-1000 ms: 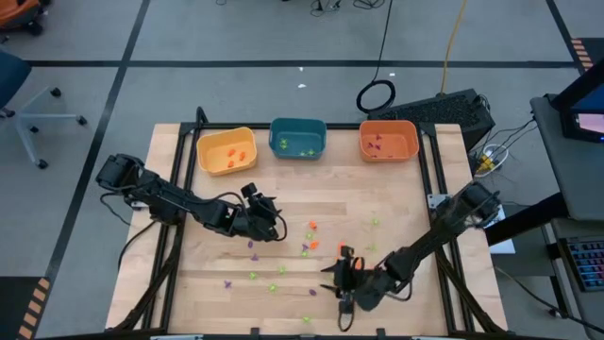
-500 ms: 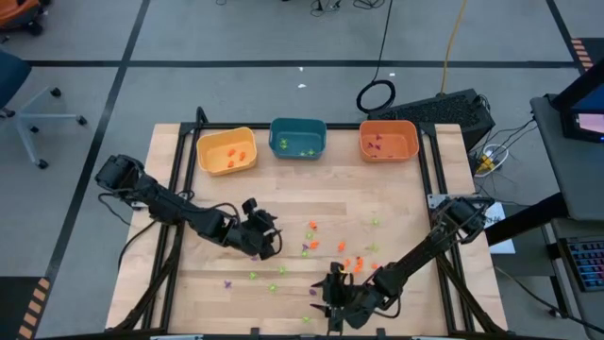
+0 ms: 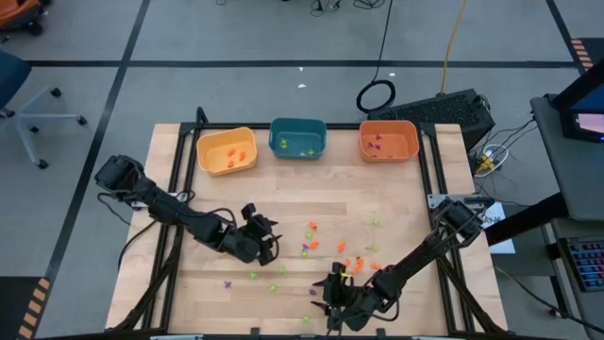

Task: Sort Halloween decoration
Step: Put the violet witch hat toy into the orange bin

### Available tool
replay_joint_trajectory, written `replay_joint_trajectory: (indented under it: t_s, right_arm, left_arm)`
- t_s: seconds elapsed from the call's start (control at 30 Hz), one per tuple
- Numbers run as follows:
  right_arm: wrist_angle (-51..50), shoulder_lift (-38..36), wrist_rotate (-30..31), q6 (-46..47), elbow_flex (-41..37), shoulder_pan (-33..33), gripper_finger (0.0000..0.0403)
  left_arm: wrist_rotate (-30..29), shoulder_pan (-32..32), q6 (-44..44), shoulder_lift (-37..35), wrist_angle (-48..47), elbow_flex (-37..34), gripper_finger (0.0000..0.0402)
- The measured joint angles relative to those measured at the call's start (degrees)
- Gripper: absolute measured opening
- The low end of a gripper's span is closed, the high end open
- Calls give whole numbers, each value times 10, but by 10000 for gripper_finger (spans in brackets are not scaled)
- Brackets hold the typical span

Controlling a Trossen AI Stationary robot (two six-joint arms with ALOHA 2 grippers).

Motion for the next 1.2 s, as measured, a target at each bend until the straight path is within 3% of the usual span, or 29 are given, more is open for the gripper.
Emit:
replay_joint_trajectory:
  t_s: [0.47, 0.83, 1.2]
  right_arm:
    - [43, 57, 2, 19, 0, -5, 214]
    - [50, 61, 2, 35, 1, -6, 213]
    - [50, 61, 2, 35, 2, -7, 136]
  left_arm:
    - [-16, -39, -12, 0, 29, 0, 191]
    - [-18, -39, -11, 0, 32, 0, 191]
    - [-18, -39, -10, 0, 32, 0, 191]
